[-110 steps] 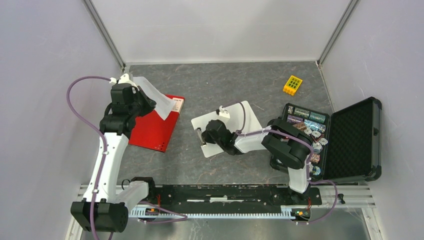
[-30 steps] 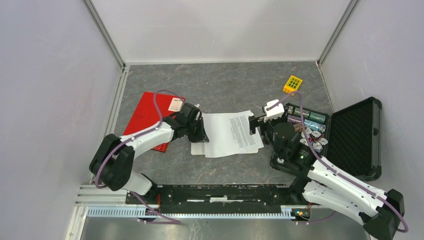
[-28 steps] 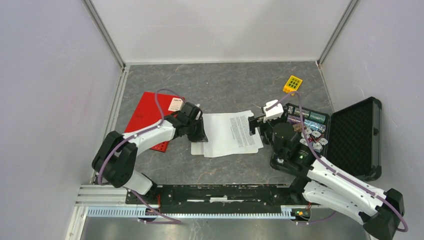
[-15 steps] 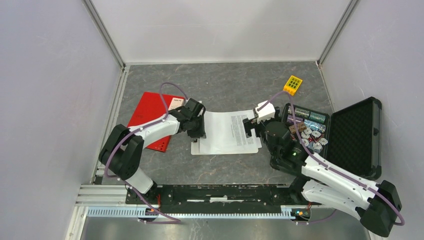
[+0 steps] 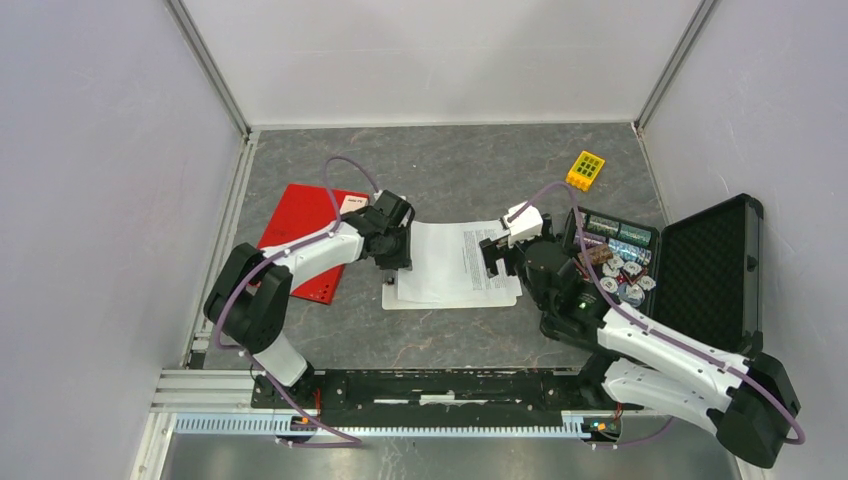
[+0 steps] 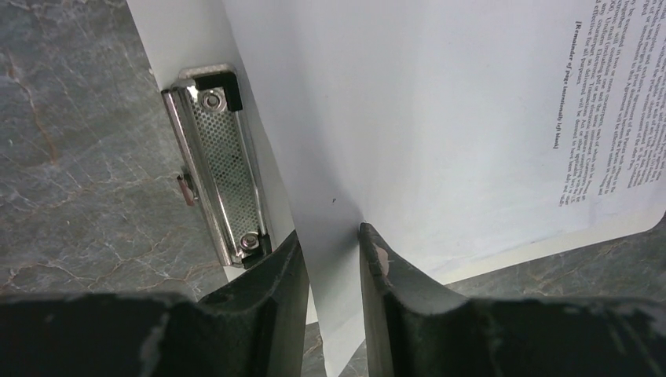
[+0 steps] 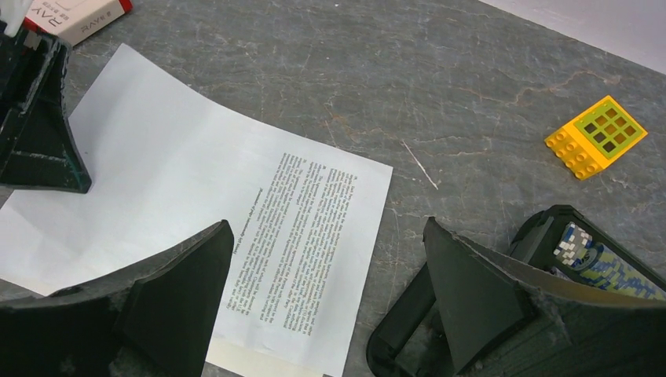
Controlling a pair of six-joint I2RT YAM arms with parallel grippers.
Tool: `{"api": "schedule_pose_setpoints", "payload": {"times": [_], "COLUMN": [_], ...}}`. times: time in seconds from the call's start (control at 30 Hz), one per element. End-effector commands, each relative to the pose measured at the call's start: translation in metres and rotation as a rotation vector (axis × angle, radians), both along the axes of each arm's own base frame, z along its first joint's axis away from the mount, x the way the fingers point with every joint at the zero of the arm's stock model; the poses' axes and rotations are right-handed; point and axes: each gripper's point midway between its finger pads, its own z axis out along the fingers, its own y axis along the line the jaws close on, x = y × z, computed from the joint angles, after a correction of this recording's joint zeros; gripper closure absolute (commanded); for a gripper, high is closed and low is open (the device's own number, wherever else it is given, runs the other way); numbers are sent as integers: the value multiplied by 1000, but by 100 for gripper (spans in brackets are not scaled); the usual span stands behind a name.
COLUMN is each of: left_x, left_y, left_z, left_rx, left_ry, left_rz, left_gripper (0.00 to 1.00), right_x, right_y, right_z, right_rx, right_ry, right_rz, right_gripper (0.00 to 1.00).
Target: Put the files into the folder
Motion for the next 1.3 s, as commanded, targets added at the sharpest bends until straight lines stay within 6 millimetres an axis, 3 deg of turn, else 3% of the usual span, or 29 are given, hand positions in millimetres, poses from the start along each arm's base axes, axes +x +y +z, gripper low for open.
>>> {"api": "schedule_pose_setpoints", "payload": {"times": [0.0, 0.27, 0.43, 0.67, 0.77, 0.83, 0.9, 1.07, 1.17, 1.27], "left_x": [19, 22, 20, 17, 17, 18, 24, 30, 32, 33], "left_y": [2, 2, -1, -12, -13, -7, 1, 12, 29, 48], "left_z": [5, -2, -5, -10, -8, -1, 10, 50, 68, 72], "left_rx": [51, 91, 75, 24, 21, 44, 80, 87, 122, 161], "left_ry": [-54, -34, -31, -3, -3, -10, -50, -144, -200, -210], "left_rz": [-27, -70, -85, -98, -99, -89, -64, -19, 30, 68], "left_gripper": [64, 70, 63, 61, 55, 49, 37, 17, 14, 17], "right_x": [4, 11, 12, 13, 13, 13, 12, 8, 9, 13], "right_y": [3, -7, -6, 0, 1, 3, 6, 20, 28, 33], "right_z": [2, -18, -23, -30, -30, -30, -30, -36, -42, -48], "right_rx": [8, -38, -29, -21, -19, -15, -1, 75, 90, 61], "right_ry": [-7, 52, 67, 87, 88, 89, 94, 120, 142, 169], "right_rz": [-3, -28, -16, 7, 8, 16, 26, 72, 92, 98], "right_gripper": [2, 2, 2, 2, 2, 2, 2, 2, 2, 2]}}
